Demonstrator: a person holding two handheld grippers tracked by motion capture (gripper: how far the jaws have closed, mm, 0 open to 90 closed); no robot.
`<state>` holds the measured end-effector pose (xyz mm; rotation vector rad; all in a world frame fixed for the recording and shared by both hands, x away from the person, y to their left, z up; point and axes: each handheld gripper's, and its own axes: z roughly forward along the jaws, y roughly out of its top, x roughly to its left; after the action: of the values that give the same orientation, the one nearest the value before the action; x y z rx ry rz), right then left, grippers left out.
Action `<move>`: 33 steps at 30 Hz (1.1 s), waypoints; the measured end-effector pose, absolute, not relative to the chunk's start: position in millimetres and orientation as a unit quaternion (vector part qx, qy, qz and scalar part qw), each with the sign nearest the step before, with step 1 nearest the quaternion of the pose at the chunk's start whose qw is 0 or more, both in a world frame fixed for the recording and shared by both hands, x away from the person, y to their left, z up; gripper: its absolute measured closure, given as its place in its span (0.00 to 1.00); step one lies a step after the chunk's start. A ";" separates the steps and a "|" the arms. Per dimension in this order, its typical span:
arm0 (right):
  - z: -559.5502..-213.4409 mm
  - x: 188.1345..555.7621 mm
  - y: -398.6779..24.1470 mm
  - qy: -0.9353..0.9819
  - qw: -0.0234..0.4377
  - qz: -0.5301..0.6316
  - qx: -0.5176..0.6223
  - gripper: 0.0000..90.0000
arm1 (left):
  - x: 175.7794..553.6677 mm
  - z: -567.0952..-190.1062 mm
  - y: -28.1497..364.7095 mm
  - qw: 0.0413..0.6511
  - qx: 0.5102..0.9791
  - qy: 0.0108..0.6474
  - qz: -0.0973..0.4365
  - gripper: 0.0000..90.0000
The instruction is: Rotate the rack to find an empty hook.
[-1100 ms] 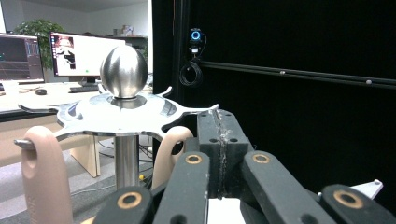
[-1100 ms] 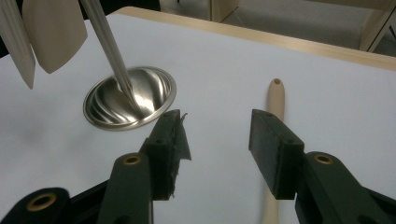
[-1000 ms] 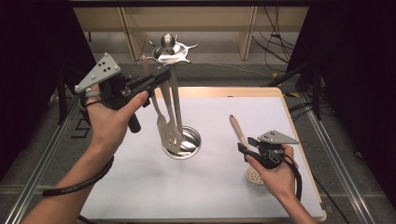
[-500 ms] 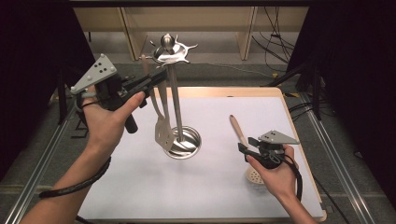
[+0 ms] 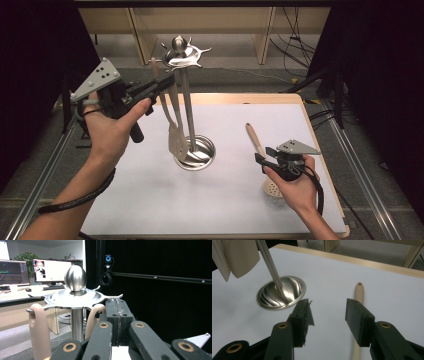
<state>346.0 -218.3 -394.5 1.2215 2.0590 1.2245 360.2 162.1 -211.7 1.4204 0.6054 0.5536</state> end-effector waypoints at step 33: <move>-395.4 345.9 -218.1 0.745 0.227 0.441 0.445 0.60 | 364.9 -210.9 176.9 0.676 0.629 0.282 0.262 0.99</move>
<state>345.9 -218.1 -395.4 1.2272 2.0535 1.2144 364.9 176.9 -210.9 1.4140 0.6341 0.5881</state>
